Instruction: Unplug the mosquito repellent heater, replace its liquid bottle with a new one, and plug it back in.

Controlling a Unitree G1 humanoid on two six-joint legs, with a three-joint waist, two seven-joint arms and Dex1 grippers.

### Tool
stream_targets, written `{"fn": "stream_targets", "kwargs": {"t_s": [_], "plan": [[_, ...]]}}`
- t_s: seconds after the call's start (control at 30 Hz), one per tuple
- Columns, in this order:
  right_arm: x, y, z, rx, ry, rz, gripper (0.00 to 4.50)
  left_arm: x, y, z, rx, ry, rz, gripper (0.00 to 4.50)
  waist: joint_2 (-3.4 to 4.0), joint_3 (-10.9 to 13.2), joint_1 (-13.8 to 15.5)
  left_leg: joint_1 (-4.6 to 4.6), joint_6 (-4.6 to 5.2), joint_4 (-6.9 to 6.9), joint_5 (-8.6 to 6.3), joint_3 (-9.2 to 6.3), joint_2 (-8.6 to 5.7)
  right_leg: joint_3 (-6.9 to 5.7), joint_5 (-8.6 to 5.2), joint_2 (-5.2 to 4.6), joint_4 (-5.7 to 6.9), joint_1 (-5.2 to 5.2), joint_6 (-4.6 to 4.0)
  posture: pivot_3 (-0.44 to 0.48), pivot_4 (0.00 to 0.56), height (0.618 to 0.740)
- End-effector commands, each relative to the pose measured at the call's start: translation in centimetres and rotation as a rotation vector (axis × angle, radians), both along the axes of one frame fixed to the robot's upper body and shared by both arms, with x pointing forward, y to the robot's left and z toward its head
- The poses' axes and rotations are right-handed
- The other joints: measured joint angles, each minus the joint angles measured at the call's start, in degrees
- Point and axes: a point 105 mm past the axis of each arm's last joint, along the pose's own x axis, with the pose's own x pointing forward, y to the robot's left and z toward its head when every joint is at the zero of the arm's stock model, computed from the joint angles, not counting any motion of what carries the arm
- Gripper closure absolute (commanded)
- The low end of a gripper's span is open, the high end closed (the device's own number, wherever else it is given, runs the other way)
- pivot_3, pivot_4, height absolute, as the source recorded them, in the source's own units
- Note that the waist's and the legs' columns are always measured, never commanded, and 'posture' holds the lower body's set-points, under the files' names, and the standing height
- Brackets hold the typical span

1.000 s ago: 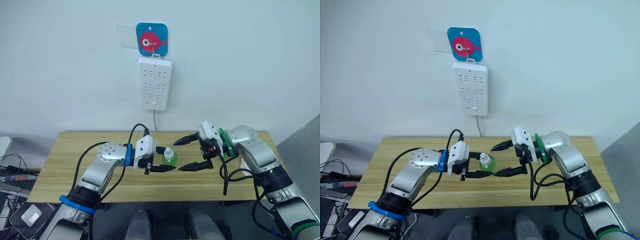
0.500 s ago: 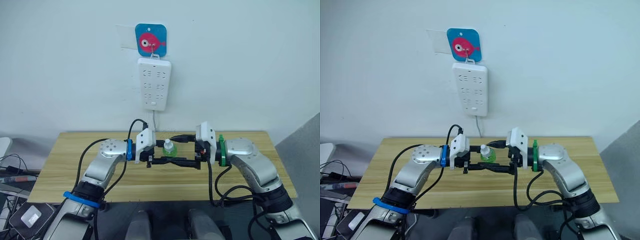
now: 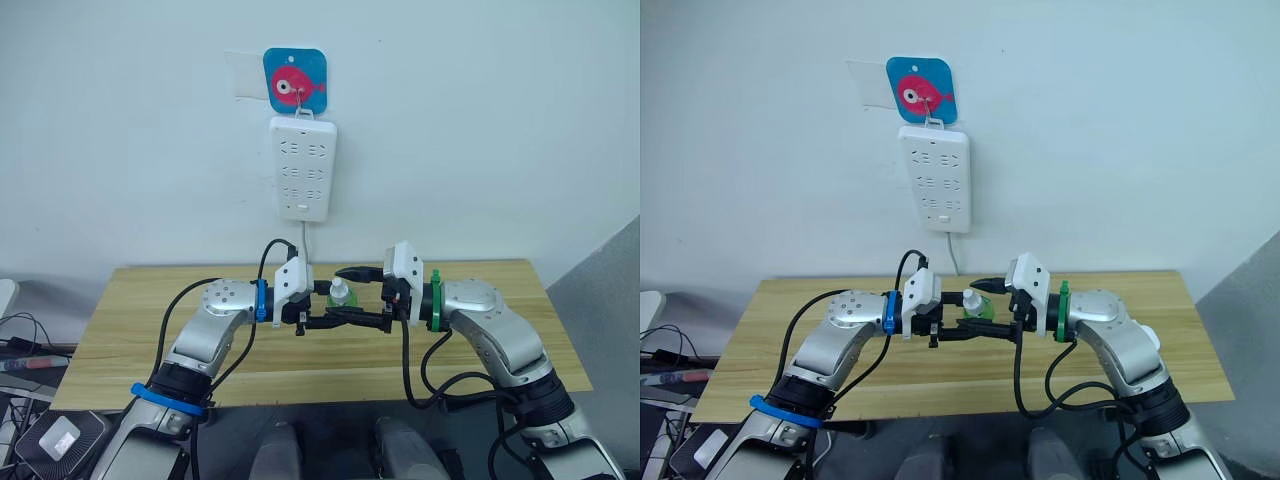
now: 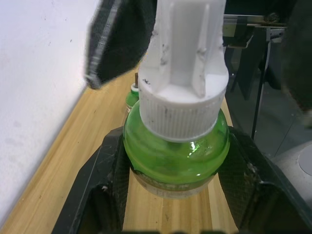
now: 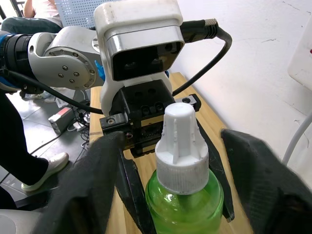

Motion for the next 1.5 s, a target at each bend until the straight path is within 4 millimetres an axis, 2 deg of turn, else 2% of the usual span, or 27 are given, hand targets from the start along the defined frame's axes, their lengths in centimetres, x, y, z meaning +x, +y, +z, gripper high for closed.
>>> {"fn": "stream_targets", "kwargs": {"t_s": [0.03, 0.1, 0.13, 0.33, 0.43, 0.6, 0.7, 0.83, 0.87, 0.93, 1.0, 1.17, 1.33, 1.5], "plan": [[-0.2, 0.1, 0.3, 0.000, -0.031, 0.015, 2.63, -0.3, -0.3, 1.2, -0.017, -0.058, -0.018, 2.29, 0.00, -0.1, 0.0, 0.00, -0.01, 0.00, 0.00, 0.00, 0.00, 0.00, 0.00, 0.00, 0.01, 0.00, 0.00, -0.056, 0.091, 0.740], [-0.2, 0.0, 0.3, 0.001, -0.031, 0.015, 3.29, -0.3, -0.3, 1.2, -0.016, -0.057, -0.021, 2.29, -0.02, -0.3, 0.0, 0.00, -0.01, 0.00, 0.01, 0.01, 0.00, 0.01, 0.00, 0.00, 0.01, 0.00, 0.00, -0.056, 0.088, 0.740], [-0.2, 0.0, 0.3, 0.002, -0.032, 0.016, 3.47, -0.3, -0.3, 1.2, -0.015, -0.057, -0.022, 2.29, -0.02, -0.3, 0.0, 0.01, -0.01, 0.00, 0.01, 0.00, 0.00, 0.00, 0.00, 0.00, 0.02, 0.00, 0.00, -0.056, 0.088, 0.740], [-1.0, 0.1, 0.4, -0.004, -0.038, 0.079, 3.47, -0.7, -0.4, 1.0, -0.012, -0.052, -0.037, 2.29, 0.00, -1.0, -0.1, 0.04, -0.03, 0.00, 0.02, 0.02, -0.01, 0.02, 0.00, 0.00, 0.05, 0.00, 0.00, -0.058, 0.083, 0.740], [-1.8, 0.3, 0.6, -0.016, -0.039, 0.178, 3.47, -1.0, -0.5, 0.9, -0.005, -0.048, -0.056, 2.29, 0.02, -1.2, -0.1, 0.06, -0.02, 0.00, 0.02, 0.04, -0.01, 0.03, 0.00, 0.01, 0.06, 0.00, 0.00, -0.063, 0.079, 0.740], [-3.0, 0.9, 0.6, -0.093, -0.033, 0.478, 3.47, -3.2, -0.7, 0.5, 0.021, -0.023, -0.157, 2.29, 0.02, -1.2, -0.4, 0.38, -0.02, -0.01, 0.02, 0.15, -0.02, 0.17, -0.01, 0.03, 0.21, 0.17, 0.00, -0.036, 0.083, 0.740], [-3.0, 1.0, 0.4, -0.117, -0.012, 0.578, 3.47, -4.5, -0.7, 0.3, 0.029, -0.008, -0.193, 2.29, 0.00, -1.3, -0.4, 0.49, -0.02, -0.01, 0.02, 0.18, 0.02, 0.18, -0.03, 0.12, 0.25, 0.23, -0.04, -0.006, 0.092, 0.740], [-2.6, 1.0, 0.0, -0.155, -0.015, 0.650, 3.47, -5.2, -0.4, 0.2, 0.039, 0.004, -0.192, 2.29, 0.01, -1.3, 0.0, 0.48, -0.02, -0.01, 0.02, 0.14, 0.05, 0.14, -0.06, 0.14, 0.31, 0.21, -0.10, 0.017, 0.100, 0.740], [-2.4, 1.0, 0.1, -0.153, -0.013, 0.651, 2.91, -5.2, -0.3, 0.2, 0.040, 0.006, -0.188, 2.29, 0.01, -1.3, 0.1, 0.48, -0.02, -0.01, 0.02, 0.12, 0.05, 0.14, -0.06, 0.14, 0.31, 0.21, -0.10, 0.018, 0.100, 0.740], [-1.9, 0.9, 0.3, -0.152, -0.015, 0.647, 2.52, -5.2, -0.3, 0.2, 0.040, 0.007, -0.175, 2.29, 0.01, -1.3, 0.2, 0.48, -0.02, 0.00, 0.02, 0.07, 0.05, 0.15, -0.06, 0.13, 0.31, 0.22, -0.10, 0.025, 0.102, 0.740], [-1.3, 0.5, 0.5, -0.148, -0.009, 0.624, 1.83, -4.9, -0.2, 0.2, 0.037, 0.006, -0.155, 2.29, 0.01, -1.3, 0.3, 0.48, -0.02, 0.00, 0.02, 0.05, 0.05, 0.14, -0.06, 0.13, 0.32, 0.22, -0.10, 0.029, 0.102, 0.740], [0.1, -1.9, 0.6, -0.144, -0.004, 0.465, 0.02, -4.1, 0.1, 0.1, 0.024, 0.005, -0.098, 2.29, 0.01, -1.3, 1.0, 0.47, -0.02, -0.01, 0.02, 0.05, 0.04, 0.14, -0.06, 0.11, 0.31, 0.21, -0.10, 0.017, 0.104, 0.740], [0.6, -2.9, 0.8, -0.126, -0.041, 0.269, 0.02, -2.8, 0.4, 0.4, -0.002, -0.001, -0.033, 2.29, 0.01, -1.3, 1.6, 0.47, -0.02, -0.02, 0.02, 0.06, 0.05, 0.15, -0.07, 0.12, 0.32, 0.19, -0.12, -0.013, 0.103, 0.740], [-0.6, -1.6, 1.0, -0.051, -0.048, 0.132, 0.02, -1.3, 0.1, 0.6, -0.049, 0.008, 0.042, 2.29, 0.01, -1.3, 1.4, 0.45, -0.02, -0.03, 0.02, 0.12, 0.05, 0.21, -0.08, 0.13, 0.32, 0.16, -0.11, -0.036, 0.100, 0.740]]}}
